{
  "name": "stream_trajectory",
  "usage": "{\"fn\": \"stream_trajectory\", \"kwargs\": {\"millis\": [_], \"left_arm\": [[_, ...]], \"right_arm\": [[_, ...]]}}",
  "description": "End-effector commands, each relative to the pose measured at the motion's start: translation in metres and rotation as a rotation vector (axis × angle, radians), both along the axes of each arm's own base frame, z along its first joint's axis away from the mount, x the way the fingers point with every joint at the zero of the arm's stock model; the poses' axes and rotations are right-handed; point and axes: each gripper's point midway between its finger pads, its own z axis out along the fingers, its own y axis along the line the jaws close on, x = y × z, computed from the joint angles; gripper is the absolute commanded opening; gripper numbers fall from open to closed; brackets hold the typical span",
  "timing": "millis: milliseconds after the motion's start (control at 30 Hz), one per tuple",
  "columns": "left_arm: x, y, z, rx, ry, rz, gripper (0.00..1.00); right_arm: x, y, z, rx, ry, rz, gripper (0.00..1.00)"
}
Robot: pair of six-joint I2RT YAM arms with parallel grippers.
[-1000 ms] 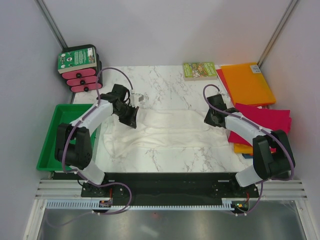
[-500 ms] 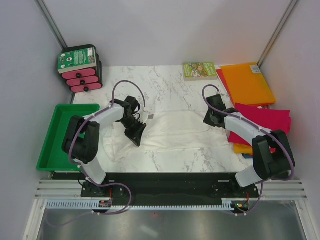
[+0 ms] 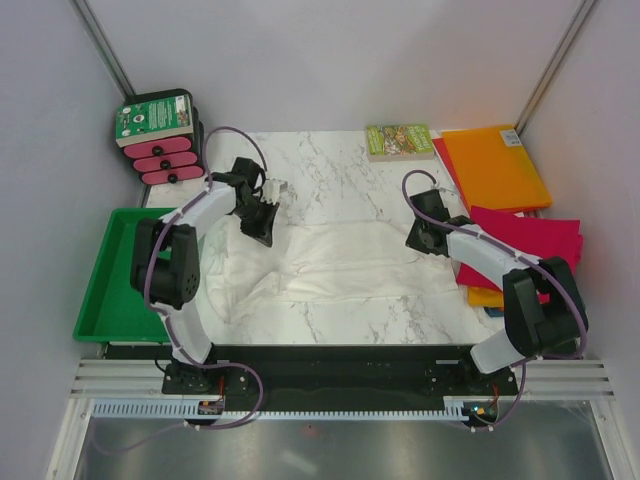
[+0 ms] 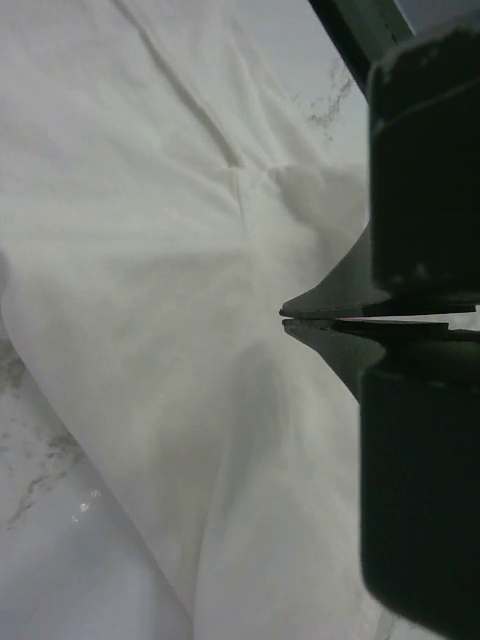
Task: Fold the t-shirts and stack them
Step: Rotate the tshirt 90 degrees
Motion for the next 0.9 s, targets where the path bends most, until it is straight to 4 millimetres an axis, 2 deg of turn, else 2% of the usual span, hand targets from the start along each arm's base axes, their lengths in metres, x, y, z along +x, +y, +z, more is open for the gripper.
{"fn": "stream_trajectory", "kwargs": {"millis": [0, 33, 100, 200, 300, 400, 433, 467, 500, 533, 567, 600, 667, 800, 867], "left_arm": [[-0.01, 0.02, -0.04, 0.139, 0.135, 0.058, 0.02], [-0.012, 0.024, -0.043, 0.161, 0.151, 0.058, 0.02], [-0.013, 0.029, -0.047, 0.19, 0.156, 0.064, 0.02], [-0.017, 0.033, -0.049, 0.205, 0.162, 0.065, 0.02], [-0.022, 0.039, -0.062, 0.241, 0.203, 0.054, 0.02], [-0.026, 0.047, -0.086, 0.304, 0.286, 0.046, 0.02], [-0.017, 0.047, -0.086, 0.307, 0.281, 0.048, 0.02], [-0.019, 0.051, -0.099, 0.332, 0.33, 0.048, 0.02], [-0.002, 0.052, -0.095, 0.342, 0.3, 0.057, 0.02], [0.005, 0.051, -0.097, 0.345, 0.304, 0.058, 0.02], [0.0, 0.052, -0.106, 0.362, 0.368, 0.049, 0.02], [0.023, 0.048, -0.099, 0.354, 0.325, 0.055, 0.02], [0.037, 0.044, -0.097, 0.355, 0.33, 0.052, 0.02], [0.081, 0.038, -0.094, 0.37, 0.311, 0.051, 0.03], [0.093, 0.034, -0.092, 0.363, 0.298, 0.048, 0.04]], "right_arm": [[0.02, 0.0, 0.006, -0.032, -0.039, -0.012, 0.03], [0.022, 0.0, 0.0, -0.046, -0.025, -0.005, 0.03], [0.036, 0.001, 0.006, -0.058, -0.041, -0.01, 0.03], [0.053, 0.005, -0.006, -0.084, -0.018, -0.001, 0.03], [0.065, 0.009, -0.023, -0.106, 0.04, 0.009, 0.04], [0.059, 0.01, -0.042, -0.102, 0.103, 0.003, 0.02], [0.056, 0.01, -0.046, -0.101, 0.113, -0.002, 0.02], [0.051, 0.009, -0.049, -0.101, 0.124, -0.007, 0.02], [0.043, 0.006, -0.055, -0.105, 0.142, -0.011, 0.02], [0.038, 0.003, -0.057, -0.11, 0.151, -0.011, 0.02], [0.028, 0.0, -0.063, -0.119, 0.173, -0.016, 0.03], [0.025, -0.001, -0.061, -0.117, 0.172, -0.017, 0.03], [0.011, -0.005, -0.067, -0.12, 0.199, -0.016, 0.04], [-0.006, -0.005, -0.067, -0.096, 0.218, -0.021, 0.04], [-0.015, -0.004, -0.065, -0.087, 0.227, -0.014, 0.04]]}}
